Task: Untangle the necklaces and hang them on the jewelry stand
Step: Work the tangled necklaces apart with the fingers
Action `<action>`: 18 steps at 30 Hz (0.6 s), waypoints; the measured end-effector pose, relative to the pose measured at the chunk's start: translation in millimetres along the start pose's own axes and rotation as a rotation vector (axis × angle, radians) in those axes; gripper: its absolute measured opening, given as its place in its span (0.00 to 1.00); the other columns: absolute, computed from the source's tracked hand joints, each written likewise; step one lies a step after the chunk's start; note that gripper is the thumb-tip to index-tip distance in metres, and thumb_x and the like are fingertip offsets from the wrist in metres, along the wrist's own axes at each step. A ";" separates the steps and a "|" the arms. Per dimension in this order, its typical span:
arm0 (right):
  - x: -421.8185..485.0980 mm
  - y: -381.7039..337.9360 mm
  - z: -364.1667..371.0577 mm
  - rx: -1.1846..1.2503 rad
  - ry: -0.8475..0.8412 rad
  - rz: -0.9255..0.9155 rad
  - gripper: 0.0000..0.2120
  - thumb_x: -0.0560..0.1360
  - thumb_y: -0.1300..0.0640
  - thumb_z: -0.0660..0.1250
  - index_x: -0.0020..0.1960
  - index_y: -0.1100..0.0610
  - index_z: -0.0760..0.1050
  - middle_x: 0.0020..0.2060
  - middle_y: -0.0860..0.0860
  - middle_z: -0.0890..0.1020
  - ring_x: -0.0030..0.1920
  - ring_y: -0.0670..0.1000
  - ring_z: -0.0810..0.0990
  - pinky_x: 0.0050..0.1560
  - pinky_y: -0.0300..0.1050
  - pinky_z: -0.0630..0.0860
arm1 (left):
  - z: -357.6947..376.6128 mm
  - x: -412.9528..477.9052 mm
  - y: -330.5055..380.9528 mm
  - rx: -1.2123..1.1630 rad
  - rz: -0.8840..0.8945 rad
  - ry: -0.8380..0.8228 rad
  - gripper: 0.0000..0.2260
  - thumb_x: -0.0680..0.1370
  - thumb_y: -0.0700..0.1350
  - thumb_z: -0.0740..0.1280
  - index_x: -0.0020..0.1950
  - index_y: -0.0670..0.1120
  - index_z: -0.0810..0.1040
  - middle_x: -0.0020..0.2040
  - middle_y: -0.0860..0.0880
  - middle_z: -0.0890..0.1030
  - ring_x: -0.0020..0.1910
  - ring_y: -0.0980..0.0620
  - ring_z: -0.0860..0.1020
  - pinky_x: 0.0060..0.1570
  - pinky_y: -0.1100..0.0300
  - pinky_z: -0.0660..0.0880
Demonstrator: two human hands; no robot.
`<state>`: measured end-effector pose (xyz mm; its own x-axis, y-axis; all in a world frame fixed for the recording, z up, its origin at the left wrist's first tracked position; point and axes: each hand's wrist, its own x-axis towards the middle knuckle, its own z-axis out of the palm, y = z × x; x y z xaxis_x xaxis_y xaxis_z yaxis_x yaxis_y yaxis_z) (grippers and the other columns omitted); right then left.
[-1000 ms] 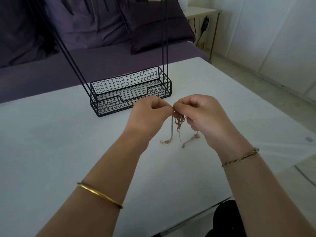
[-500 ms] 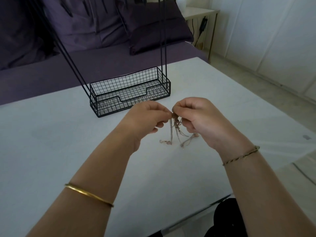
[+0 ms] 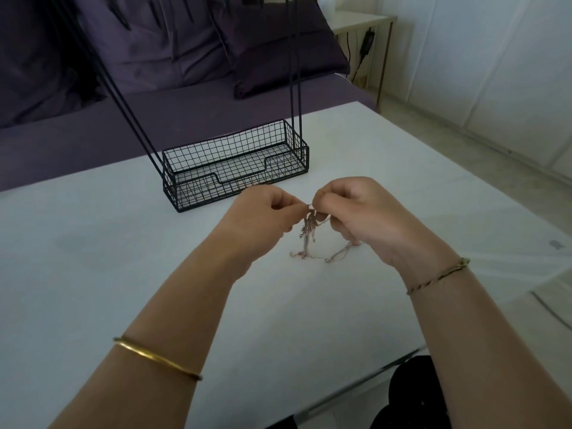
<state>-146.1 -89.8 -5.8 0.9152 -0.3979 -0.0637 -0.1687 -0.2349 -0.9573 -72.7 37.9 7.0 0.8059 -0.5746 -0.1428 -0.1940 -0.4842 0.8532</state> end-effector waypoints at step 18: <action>1.6 -0.6 1.2 0.305 -0.080 0.099 0.09 0.77 0.66 0.60 0.38 0.60 0.71 0.29 0.51 0.75 0.22 0.44 0.60 0.22 0.36 0.56 | -1.7 -2.9 1.7 -0.018 0.041 0.051 0.03 0.78 0.42 0.66 0.44 0.47 0.78 0.40 0.51 0.80 0.38 0.57 0.76 0.46 0.58 0.77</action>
<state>-144.1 -89.2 -5.7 0.9277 -0.3319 -0.1707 -0.1518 0.0823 -0.9850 -74.4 39.8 9.7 0.8252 -0.5589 -0.0821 -0.2178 -0.4489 0.8666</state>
